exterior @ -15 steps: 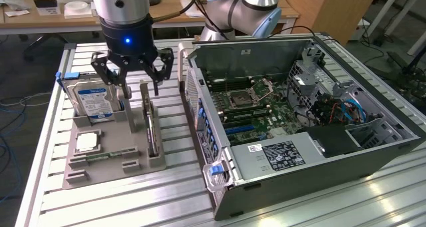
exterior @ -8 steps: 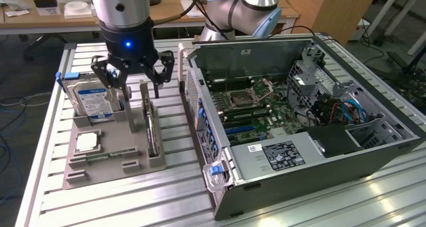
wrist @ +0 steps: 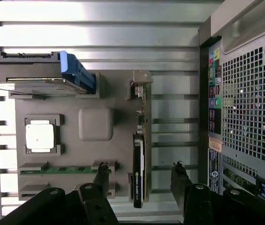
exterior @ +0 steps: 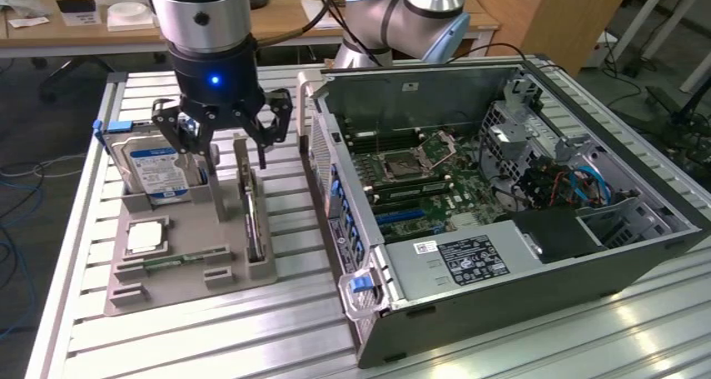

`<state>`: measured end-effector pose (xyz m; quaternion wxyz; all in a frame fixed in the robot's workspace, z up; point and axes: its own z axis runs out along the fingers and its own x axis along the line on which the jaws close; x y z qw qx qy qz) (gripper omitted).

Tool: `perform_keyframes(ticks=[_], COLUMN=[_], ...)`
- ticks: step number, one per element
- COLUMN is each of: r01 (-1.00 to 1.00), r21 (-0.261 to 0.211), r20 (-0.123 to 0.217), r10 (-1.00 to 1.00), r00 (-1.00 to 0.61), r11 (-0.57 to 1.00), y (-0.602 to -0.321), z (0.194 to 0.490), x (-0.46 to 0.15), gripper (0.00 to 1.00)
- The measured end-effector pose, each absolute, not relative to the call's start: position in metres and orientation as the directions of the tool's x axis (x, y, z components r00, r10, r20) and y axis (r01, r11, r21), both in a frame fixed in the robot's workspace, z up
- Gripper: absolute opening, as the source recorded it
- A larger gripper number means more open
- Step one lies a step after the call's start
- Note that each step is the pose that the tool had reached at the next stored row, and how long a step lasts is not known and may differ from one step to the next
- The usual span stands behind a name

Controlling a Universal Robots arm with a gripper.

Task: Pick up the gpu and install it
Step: 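Pick up the gpu and move the gpu toward the slot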

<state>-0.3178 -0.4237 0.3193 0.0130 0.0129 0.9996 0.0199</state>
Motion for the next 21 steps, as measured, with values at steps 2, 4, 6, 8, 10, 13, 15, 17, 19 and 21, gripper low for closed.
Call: perform_keyframes(ticks=[2,4,6,8,10,13,15,17,19,21], r01=[0.021,0.017,0.014,0.010,0.008,0.005,0.002,0.000,-0.002,-0.004], r21=[0.040,0.040,0.040,0.040,0.040,0.040,0.040,0.040,0.040,0.040], r20=[-0.025,-0.026,-0.025,-0.026,-0.025,-0.025,-0.025,-0.025,-0.025,-0.025], r10=[0.022,0.018,0.015,0.011,0.009,0.006,0.003,0.001,-0.001,-0.003], r00=[-0.999,-1.000,-1.000,-1.000,-1.000,-1.000,-1.000,-1.000,-1.000,-1.000], r11=[0.999,0.999,0.999,0.999,0.999,0.999,0.999,0.999,0.999,0.999], y=[-0.425,-0.427,-0.428,-0.429,-0.429,-0.430,-0.430,-0.431,-0.431,-0.432], z=[0.319,0.318,0.317,0.316,0.315,0.312,0.311,0.310,0.308,0.307], x=[-0.318,-0.318,-0.318,-0.318,-0.318,-0.318,-0.318,-0.318,-0.318,-0.318], gripper=[0.65,0.65,0.65,0.65,0.65,0.65,0.65,0.65,0.65,0.65])
